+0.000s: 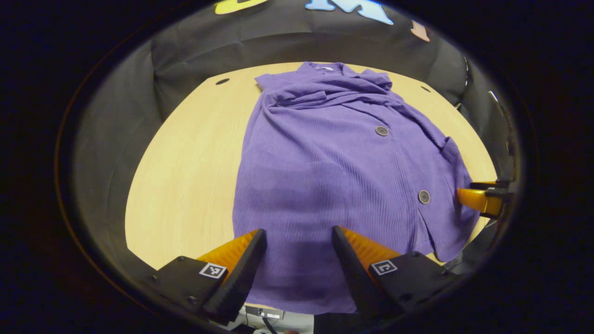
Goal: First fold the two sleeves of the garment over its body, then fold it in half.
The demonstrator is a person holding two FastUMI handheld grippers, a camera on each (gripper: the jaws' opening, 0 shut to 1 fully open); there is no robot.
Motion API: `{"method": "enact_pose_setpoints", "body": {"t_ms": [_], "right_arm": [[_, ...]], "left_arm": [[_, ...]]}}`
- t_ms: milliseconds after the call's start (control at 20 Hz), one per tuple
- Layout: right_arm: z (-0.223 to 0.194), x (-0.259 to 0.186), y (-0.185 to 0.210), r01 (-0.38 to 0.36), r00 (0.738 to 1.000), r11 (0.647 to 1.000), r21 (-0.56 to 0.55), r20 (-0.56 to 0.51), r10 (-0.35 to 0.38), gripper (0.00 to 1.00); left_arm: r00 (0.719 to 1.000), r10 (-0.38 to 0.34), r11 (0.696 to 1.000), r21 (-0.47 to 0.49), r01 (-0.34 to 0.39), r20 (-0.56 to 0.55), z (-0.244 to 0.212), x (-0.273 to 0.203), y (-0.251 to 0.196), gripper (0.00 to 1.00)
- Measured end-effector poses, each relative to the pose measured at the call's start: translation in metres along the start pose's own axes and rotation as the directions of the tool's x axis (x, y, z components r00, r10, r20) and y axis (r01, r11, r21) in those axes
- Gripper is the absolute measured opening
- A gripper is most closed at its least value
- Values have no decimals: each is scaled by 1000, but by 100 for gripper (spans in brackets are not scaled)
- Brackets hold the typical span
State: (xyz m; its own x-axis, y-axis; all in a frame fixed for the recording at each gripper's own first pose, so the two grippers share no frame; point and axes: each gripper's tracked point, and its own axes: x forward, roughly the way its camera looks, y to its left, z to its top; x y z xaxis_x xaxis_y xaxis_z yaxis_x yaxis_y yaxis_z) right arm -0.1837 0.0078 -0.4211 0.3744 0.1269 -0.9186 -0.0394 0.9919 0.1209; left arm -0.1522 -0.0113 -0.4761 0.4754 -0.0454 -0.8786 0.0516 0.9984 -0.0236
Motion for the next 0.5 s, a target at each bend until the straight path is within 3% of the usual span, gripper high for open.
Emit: {"method": "enact_pose_setpoints", "body": {"t_ms": [300,350,400,450,500], "right_arm": [[-1,1,1,-5,1000,1000,-17,-16,5,98],[3,1,3,-17,1000,999,-32,-11,16,92],[4,1,5,-24,1000,998,-53,-12,23,95],[3,4,10,-53,999,996,-72,-4,53,80],[6,4,13,-69,998,995,-72,2,70,79]], "left_arm": [[1000,-10,1000,-6,10,5,3,3,-1,95],[1000,-12,1000,-5,12,12,4,3,-2,88],[1000,-13,1000,-5,13,15,6,5,-1,84],[1000,-15,1000,-3,15,27,9,6,-2,74],[999,-16,1000,-7,16,31,11,8,-2,66]]}}
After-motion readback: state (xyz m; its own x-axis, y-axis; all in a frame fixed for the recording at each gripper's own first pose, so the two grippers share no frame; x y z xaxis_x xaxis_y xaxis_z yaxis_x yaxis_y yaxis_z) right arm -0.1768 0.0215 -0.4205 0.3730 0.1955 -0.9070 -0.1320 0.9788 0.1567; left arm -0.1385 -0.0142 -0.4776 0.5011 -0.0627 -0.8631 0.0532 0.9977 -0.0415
